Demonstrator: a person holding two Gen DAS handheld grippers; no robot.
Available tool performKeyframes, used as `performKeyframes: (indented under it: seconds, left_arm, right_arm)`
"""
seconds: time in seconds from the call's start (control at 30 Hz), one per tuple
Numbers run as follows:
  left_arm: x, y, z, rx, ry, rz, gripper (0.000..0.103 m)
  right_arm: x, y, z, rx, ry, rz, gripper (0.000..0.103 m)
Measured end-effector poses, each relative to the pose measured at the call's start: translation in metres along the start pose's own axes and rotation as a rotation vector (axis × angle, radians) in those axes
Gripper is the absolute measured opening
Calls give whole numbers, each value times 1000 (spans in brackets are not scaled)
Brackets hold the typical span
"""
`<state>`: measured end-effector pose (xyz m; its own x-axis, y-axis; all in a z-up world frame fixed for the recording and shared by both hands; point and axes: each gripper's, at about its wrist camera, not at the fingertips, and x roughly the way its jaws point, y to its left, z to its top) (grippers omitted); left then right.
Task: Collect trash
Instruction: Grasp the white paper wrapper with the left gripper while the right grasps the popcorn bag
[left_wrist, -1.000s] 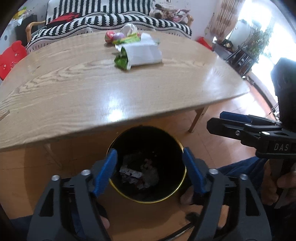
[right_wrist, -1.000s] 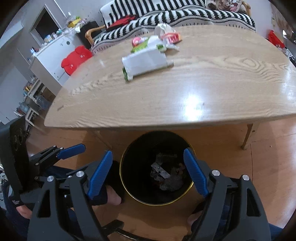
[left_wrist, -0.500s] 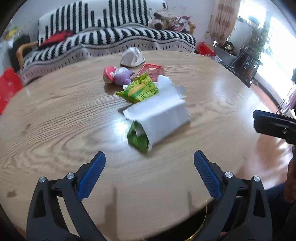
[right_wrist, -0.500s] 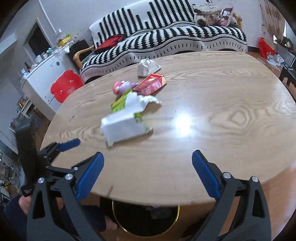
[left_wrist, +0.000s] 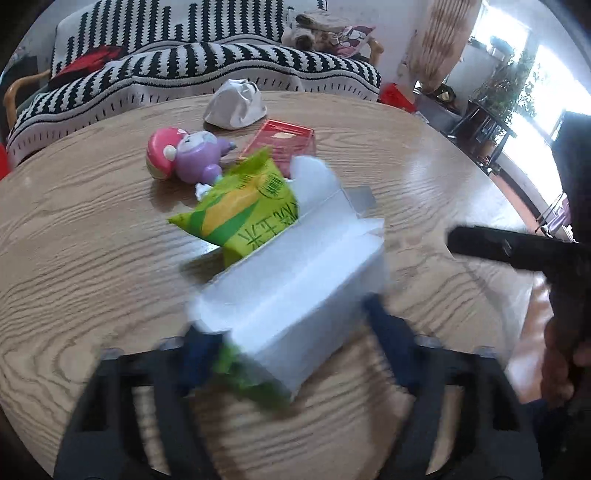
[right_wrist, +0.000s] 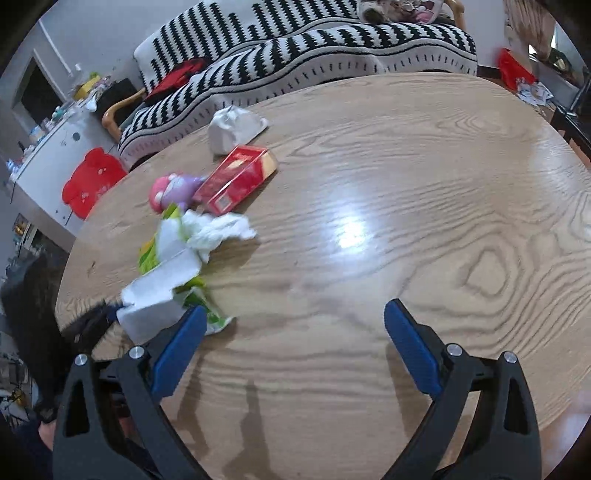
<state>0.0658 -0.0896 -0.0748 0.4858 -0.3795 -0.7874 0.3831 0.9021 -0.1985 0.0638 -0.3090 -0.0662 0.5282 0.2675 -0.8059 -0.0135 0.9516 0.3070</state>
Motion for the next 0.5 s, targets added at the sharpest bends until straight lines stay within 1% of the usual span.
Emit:
performKeyframes:
  seconds: [0.03, 0.07, 0.17, 0.3, 0.37, 0.43, 0.47, 0.5]
  left_arm:
    - [-3, -3, -1, 3, -4, -4, 50]
    - [-9, -6, -3, 8, -10, -7, 42]
    - [-26, -11, -9, 20, -21, 8, 34]
    - [-60, -3, -19, -31, -50, 1, 32]
    - [-77, 3, -23, -47, -73, 12, 32]
    - [-93, 14, -27, -77, -89, 28, 32]
    - [-104, 26, -30, -121, -101, 31, 32]
    - [-110, 34, -31, -142, -108, 33, 32]
  right_arm:
    - [0, -1, 3, 8, -4, 5, 93]
    - [0, 0, 6, 10, -4, 12, 93]
    - [3, 5, 10, 5, 1, 18, 93]
    - [15, 19, 10, -11, 31, 29, 93]
    - [18, 28, 9, -30, 39, 32, 93]
    - [22, 42, 7, -72, 41, 24, 93]
    - [24, 53, 6, -113, 32, 2, 93]
    - [25, 62, 6, -149, 22, -16, 93]
